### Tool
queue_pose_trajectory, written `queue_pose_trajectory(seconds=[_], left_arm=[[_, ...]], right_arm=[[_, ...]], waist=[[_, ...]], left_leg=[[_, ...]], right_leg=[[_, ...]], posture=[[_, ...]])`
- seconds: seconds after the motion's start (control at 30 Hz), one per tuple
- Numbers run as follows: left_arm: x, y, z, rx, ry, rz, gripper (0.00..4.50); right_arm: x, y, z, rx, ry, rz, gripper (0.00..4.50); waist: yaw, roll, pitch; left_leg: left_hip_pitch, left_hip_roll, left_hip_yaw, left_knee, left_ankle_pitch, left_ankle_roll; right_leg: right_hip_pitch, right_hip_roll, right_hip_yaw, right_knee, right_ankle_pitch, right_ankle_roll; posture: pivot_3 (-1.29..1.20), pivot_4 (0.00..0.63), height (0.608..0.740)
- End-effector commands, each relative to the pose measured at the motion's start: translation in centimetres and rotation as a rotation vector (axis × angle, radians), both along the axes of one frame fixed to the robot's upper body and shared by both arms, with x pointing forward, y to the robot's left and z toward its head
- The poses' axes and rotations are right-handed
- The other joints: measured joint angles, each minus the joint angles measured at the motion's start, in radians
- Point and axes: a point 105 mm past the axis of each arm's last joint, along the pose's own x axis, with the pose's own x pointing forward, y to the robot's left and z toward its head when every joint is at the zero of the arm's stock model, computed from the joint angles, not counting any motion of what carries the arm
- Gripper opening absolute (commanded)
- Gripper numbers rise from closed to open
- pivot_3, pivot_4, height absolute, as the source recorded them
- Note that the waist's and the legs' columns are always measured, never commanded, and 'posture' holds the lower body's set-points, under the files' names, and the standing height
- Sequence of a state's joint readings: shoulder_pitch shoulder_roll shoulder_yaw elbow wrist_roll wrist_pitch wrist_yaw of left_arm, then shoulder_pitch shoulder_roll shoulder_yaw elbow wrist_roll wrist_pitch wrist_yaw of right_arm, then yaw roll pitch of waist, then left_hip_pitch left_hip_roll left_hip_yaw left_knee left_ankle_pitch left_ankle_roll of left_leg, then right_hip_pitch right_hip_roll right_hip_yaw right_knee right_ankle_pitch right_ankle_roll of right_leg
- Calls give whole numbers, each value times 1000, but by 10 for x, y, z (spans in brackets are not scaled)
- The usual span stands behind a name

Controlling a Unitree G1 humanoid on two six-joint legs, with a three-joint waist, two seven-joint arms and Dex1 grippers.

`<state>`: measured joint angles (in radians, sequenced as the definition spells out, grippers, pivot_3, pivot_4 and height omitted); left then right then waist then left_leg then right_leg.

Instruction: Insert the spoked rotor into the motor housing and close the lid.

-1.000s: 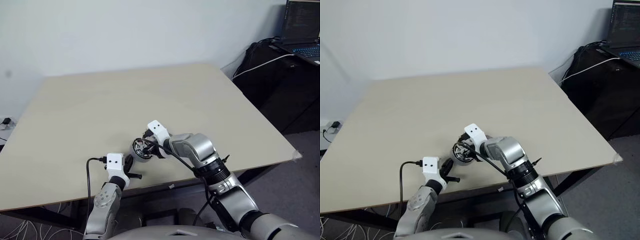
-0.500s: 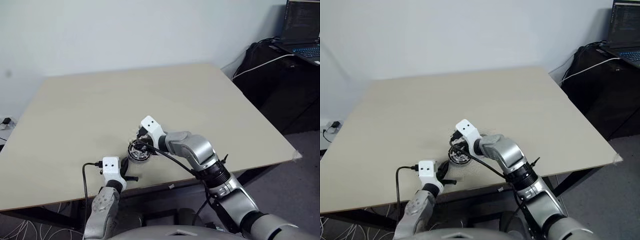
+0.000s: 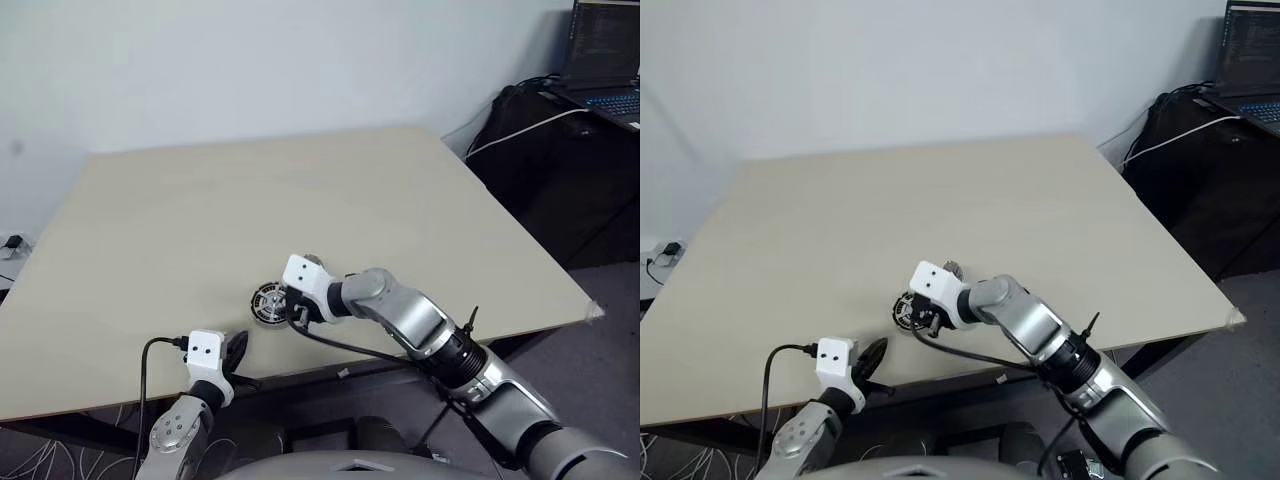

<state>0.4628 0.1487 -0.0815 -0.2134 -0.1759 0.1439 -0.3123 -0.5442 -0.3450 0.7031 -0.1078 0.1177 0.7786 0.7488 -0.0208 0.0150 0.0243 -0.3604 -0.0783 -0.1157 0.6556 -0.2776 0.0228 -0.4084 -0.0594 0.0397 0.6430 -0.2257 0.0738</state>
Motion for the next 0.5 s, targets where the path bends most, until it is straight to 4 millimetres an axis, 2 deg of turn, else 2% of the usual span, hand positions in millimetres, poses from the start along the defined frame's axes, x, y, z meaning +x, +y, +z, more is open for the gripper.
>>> queue_pose_trajectory(seconds=[0.03,0.07,0.17,0.23,0.37,0.5], left_arm=[[5,-11,13,-23,-47,-39,0],[5,-12,12,-26,-45,-39,0],[5,-15,11,-37,-41,-45,0],[6,-15,11,-39,-40,-44,0],[5,-14,9,-44,-37,-37,0],[4,-17,7,-52,-31,-41,0]], right_arm=[[-2,8,9,-26,-114,123,1558],[-3,8,6,-43,-124,138,1753],[-3,9,-1,-81,-156,170,2718],[-5,12,0,-68,-155,181,2718],[-5,20,13,23,-150,175,2718],[-2,21,18,38,-197,182,2718]], waist=[[-1,0,0],[0,0,0],[3,-1,0],[8,-1,0],[10,-1,0],[10,-1,0]], left_leg=[[0,0,0,0,0,0],[0,1,0,0,0,0],[0,1,-1,0,0,0],[0,1,0,0,0,0],[0,0,-1,0,0,0],[0,0,-1,0,0,0]], right_leg=[[0,0,0,0,0,0],[0,0,0,0,0,0],[0,0,0,0,0,0],[0,0,0,0,0,0],[0,0,0,0,0,0],[0,0,0,0,0,0]], posture=[[0,0,740],[0,0,740],[0,0,740],[0,0,740],[0,0,740],[0,0,740]])
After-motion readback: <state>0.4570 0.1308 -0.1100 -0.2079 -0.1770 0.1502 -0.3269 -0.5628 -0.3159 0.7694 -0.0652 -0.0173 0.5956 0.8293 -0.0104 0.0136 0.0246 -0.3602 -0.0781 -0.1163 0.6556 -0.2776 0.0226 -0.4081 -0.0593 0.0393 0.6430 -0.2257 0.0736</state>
